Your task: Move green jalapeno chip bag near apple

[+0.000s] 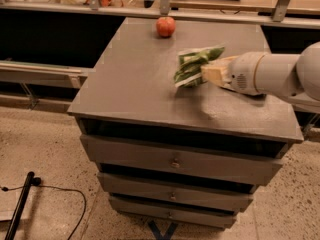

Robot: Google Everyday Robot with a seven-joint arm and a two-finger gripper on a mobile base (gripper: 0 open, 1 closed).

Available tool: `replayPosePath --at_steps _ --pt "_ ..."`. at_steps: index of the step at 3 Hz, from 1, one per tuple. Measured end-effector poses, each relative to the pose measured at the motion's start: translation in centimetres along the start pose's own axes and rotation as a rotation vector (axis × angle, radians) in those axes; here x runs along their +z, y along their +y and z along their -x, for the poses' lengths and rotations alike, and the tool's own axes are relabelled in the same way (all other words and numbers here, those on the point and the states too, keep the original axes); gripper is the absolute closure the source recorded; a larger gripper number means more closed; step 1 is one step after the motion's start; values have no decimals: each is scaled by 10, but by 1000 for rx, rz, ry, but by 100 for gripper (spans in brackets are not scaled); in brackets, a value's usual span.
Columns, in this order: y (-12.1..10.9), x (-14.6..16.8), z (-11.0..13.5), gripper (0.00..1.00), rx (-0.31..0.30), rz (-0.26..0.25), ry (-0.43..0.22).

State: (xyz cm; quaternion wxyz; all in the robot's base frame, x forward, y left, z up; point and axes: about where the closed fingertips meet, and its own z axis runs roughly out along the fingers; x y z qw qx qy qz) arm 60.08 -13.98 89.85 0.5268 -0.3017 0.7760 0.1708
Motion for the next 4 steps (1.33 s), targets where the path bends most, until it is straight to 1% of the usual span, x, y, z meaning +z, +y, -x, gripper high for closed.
replayPosePath --at_steps 1,2,3,4 --pt "-58 -13 11 100 -43 -247 4" --pt "-96 -9 19 100 -75 -313 6" --pt "-119 15 28 100 -107 -294 12" --pt "-132 42 42 100 -135 -248 0"
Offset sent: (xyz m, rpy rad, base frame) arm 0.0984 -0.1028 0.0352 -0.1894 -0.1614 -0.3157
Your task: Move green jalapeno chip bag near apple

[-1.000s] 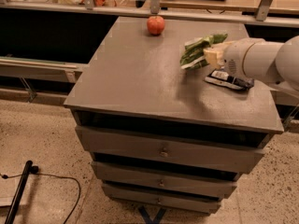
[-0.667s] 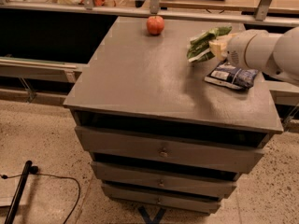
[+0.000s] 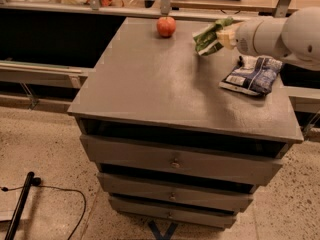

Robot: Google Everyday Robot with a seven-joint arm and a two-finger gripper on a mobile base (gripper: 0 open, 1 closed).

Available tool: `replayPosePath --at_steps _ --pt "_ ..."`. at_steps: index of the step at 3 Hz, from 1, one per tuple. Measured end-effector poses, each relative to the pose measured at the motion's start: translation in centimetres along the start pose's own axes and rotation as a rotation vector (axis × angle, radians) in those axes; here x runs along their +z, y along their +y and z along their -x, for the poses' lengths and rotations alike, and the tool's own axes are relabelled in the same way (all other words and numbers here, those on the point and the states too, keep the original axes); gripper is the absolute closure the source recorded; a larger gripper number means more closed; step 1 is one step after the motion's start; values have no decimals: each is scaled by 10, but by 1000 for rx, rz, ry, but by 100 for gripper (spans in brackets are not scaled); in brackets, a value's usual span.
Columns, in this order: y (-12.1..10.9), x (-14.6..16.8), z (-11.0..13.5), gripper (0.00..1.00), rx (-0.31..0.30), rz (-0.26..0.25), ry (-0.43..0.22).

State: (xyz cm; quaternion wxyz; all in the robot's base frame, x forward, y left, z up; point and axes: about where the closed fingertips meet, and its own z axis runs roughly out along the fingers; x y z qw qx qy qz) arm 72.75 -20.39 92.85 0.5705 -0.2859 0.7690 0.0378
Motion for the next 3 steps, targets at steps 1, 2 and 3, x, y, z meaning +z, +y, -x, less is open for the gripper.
replayPosePath --at_steps 1,2,3 --pt "-4 25 13 100 -22 37 -21" --pt "-5 49 18 98 -27 77 -26" --pt "-3 63 19 76 -24 111 -23"
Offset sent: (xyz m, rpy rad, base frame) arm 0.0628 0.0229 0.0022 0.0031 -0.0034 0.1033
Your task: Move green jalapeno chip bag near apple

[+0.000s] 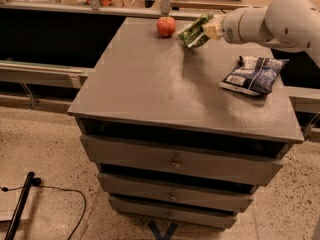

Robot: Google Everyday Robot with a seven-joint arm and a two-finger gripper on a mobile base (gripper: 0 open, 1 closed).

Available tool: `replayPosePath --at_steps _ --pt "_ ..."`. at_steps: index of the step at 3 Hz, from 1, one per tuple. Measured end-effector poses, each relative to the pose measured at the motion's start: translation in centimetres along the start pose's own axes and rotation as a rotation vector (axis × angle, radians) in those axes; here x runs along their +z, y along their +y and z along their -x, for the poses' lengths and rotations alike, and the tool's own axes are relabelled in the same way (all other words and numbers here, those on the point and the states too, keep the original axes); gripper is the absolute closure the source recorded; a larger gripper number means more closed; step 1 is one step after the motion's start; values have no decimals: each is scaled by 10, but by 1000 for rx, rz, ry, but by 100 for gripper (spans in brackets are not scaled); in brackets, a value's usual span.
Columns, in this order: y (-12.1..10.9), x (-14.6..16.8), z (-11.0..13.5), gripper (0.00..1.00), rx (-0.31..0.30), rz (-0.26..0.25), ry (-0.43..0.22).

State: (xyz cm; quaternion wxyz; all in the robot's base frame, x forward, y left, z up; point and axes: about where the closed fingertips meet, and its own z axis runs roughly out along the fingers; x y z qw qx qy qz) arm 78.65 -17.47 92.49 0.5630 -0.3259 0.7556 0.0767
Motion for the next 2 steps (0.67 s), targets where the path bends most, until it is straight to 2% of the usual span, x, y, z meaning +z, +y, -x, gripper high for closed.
replayPosePath --at_steps 1,2 --pt "3 8 -2 45 8 18 8" --pt "7 11 -4 22 11 26 13"
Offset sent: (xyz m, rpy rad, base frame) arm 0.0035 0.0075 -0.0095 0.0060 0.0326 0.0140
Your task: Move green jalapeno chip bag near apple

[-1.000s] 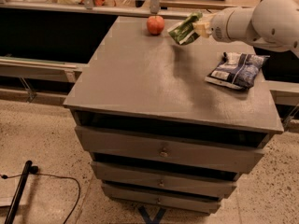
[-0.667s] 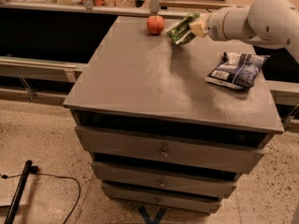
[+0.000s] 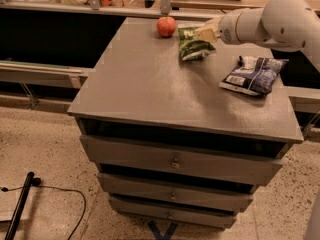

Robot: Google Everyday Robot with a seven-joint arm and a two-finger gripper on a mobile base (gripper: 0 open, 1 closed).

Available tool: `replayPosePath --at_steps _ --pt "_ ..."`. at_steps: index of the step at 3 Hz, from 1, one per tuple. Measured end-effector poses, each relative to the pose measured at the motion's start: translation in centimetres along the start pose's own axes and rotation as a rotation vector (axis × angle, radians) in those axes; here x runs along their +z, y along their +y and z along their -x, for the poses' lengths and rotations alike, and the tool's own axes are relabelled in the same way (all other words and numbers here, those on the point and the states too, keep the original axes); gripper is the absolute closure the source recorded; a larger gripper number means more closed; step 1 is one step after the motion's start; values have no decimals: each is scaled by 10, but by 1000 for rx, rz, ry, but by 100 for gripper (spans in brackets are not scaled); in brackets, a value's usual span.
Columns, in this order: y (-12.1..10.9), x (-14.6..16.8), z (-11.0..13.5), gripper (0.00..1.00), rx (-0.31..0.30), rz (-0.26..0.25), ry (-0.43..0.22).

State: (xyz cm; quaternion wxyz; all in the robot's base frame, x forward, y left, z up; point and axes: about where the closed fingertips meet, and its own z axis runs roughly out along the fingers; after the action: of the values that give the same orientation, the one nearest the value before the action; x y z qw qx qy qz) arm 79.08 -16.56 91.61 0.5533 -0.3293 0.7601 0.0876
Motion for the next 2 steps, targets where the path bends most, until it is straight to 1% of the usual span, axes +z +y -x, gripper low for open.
replayPosePath --at_steps 1,2 --pt "3 0 -1 1 2 6 6" --pt "4 -19 -7 0 18 0 4"
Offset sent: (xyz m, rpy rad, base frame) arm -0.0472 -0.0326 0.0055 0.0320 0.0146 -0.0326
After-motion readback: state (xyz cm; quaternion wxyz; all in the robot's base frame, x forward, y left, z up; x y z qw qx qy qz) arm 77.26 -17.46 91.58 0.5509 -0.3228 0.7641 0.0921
